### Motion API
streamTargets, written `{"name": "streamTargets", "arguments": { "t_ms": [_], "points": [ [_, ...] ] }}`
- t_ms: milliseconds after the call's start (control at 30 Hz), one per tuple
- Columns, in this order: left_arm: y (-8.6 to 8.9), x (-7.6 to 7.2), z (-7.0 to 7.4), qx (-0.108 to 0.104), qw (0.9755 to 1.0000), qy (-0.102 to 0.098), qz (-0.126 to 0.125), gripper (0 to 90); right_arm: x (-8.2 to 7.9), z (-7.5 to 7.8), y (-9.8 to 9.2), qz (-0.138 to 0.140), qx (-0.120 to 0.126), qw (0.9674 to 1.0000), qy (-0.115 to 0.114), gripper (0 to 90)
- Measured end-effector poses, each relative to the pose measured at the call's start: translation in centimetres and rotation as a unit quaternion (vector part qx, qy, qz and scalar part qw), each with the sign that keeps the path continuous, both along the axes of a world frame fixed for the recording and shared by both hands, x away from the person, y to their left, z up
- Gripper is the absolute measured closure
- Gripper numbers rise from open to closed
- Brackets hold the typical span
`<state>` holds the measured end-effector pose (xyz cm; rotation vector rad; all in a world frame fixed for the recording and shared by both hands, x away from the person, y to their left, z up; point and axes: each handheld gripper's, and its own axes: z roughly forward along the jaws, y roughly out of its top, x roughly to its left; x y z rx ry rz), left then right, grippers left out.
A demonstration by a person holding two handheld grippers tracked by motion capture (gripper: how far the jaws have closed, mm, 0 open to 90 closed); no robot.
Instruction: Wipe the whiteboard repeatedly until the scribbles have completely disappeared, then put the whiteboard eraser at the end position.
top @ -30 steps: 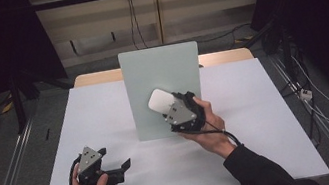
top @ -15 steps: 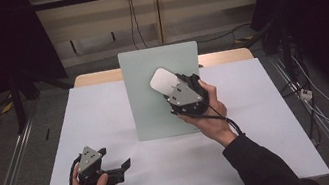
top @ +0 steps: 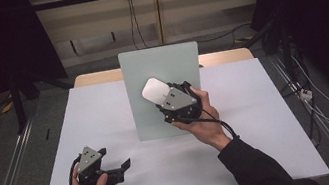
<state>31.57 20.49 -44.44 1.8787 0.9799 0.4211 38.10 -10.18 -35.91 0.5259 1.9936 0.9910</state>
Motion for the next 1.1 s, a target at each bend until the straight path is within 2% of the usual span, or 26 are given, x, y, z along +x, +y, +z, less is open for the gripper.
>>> {"name": "streamTargets", "arguments": {
  "t_ms": [100, 133, 367, 467, 533, 567, 633, 700, 833, 1000, 1100],
  "points": [
    [0.1, 0.0, 0.0, 0.001, 1.0000, -0.001, 0.004, 4.5, -0.3, -0.2, -0.3, 0.004, 0.009, 1.0000, 0.003, 31.7],
    [0.0, 0.0, 0.0, 0.000, 1.0000, -0.001, 0.004, 4.5, -0.4, -0.2, -0.5, 0.005, 0.019, 0.9998, 0.007, 31.7],
    [-0.1, 0.0, 0.1, 0.007, 1.0000, -0.003, -0.001, 4.5, -1.4, -0.2, -1.1, 0.012, 0.036, 0.9992, 0.014, 31.7],
    [-0.2, 0.0, 0.2, 0.003, 1.0000, -0.006, -0.001, 4.5, -1.9, -0.4, -1.3, 0.019, 0.045, 0.9986, 0.019, 31.7],
    [-0.2, -0.1, 0.2, 0.005, 1.0000, -0.007, -0.004, 4.5, -2.2, -0.7, -1.5, 0.024, 0.054, 0.9977, 0.034, 31.6],
    [-0.2, -0.1, 0.2, 0.007, 0.9999, -0.006, -0.006, 4.5, -2.2, -0.7, -1.5, 0.024, 0.054, 0.9977, 0.034, 31.6],
    [-0.3, -0.1, 0.2, 0.009, 0.9999, -0.007, -0.003, 4.5, -2.3, -1.2, -1.7, 0.032, 0.048, 0.9971, 0.049, 31.7],
    [-0.3, -0.1, 0.2, 0.001, 1.0000, -0.007, 0.001, 4.5, -2.4, -1.3, -1.7, 0.034, 0.047, 0.9968, 0.054, 31.7],
    [-0.3, -0.1, 0.2, 0.005, 1.0000, -0.006, 0.002, 4.5, -2.6, -1.4, -2.1, 0.040, 0.053, 0.9953, 0.071, 31.7],
    [-0.2, 0.0, 0.2, 0.009, 0.9999, -0.008, -0.002, 4.5, -2.7, -1.5, -2.8, 0.047, 0.067, 0.9913, 0.103, 31.7],
    [-0.1, 0.1, 0.0, 0.000, 1.0000, -0.002, 0.003, 4.5, -2.6, -1.5, -3.1, 0.049, 0.068, 0.9892, 0.120, 31.7]
  ]
}}
